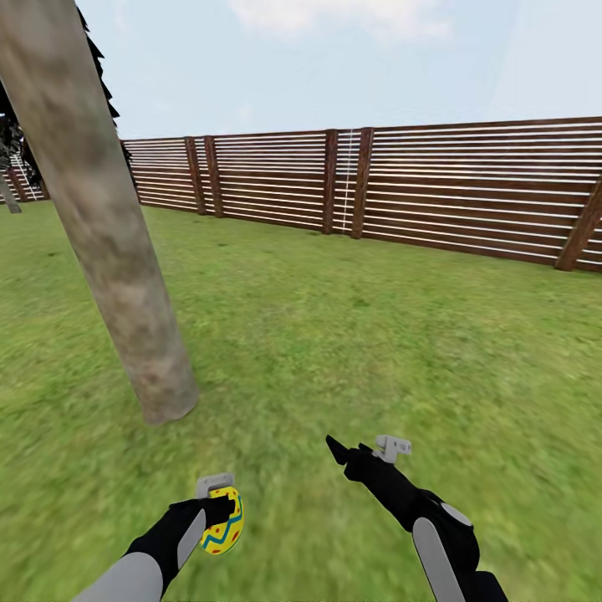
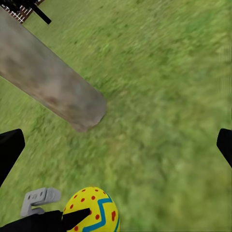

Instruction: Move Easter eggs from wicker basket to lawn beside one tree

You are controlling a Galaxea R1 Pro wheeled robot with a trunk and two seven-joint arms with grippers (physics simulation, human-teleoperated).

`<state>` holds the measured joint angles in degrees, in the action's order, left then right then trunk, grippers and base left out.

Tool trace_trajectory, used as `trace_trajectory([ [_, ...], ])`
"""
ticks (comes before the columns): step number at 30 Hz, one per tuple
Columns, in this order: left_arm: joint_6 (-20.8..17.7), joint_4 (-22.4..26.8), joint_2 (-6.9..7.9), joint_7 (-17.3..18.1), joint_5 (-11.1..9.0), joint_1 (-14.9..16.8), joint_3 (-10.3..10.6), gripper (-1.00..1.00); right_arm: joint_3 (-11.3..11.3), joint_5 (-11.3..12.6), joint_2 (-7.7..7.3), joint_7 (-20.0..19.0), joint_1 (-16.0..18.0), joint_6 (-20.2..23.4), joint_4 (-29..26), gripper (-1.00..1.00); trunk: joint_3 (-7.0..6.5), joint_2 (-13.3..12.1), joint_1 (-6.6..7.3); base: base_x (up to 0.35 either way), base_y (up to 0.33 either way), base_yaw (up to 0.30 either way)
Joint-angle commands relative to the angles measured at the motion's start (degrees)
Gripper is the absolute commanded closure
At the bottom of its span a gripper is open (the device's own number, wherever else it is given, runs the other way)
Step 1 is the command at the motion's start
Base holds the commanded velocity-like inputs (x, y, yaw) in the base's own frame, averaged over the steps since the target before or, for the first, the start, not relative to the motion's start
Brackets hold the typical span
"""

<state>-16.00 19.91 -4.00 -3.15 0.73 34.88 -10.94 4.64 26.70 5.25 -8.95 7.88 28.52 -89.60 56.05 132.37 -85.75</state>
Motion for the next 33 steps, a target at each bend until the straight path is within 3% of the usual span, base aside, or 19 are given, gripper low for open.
trace_trajectory([
  [1, -0.34, 0.15, -0.05, -0.10, 0.06, 0.01, -0.22, 1.00, -0.07, 0.20, 0.02, -0.10, 0.03, 0.30, -0.05, -1.00, 0.24, 0.44, -0.22, 0.000, 0.000, 0.000],
  [27, -0.25, 0.18, -0.05, -0.09, 0.06, 0.01, -0.22, 1.00, 0.02, 0.11, 0.02, -0.10, 0.03, 0.39, -0.04, -1.00, 4.90, 10.87, -5.93, 0.000, 0.000, 0.000],
  [33, -0.25, 0.15, -0.05, -0.04, 0.06, 0.01, -0.22, 1.00, 0.02, 0.11, 0.02, -0.10, 0.03, 0.39, -0.05, -1.00, 6.23, 10.95, -6.08, 0.000, 0.000, 0.000],
])
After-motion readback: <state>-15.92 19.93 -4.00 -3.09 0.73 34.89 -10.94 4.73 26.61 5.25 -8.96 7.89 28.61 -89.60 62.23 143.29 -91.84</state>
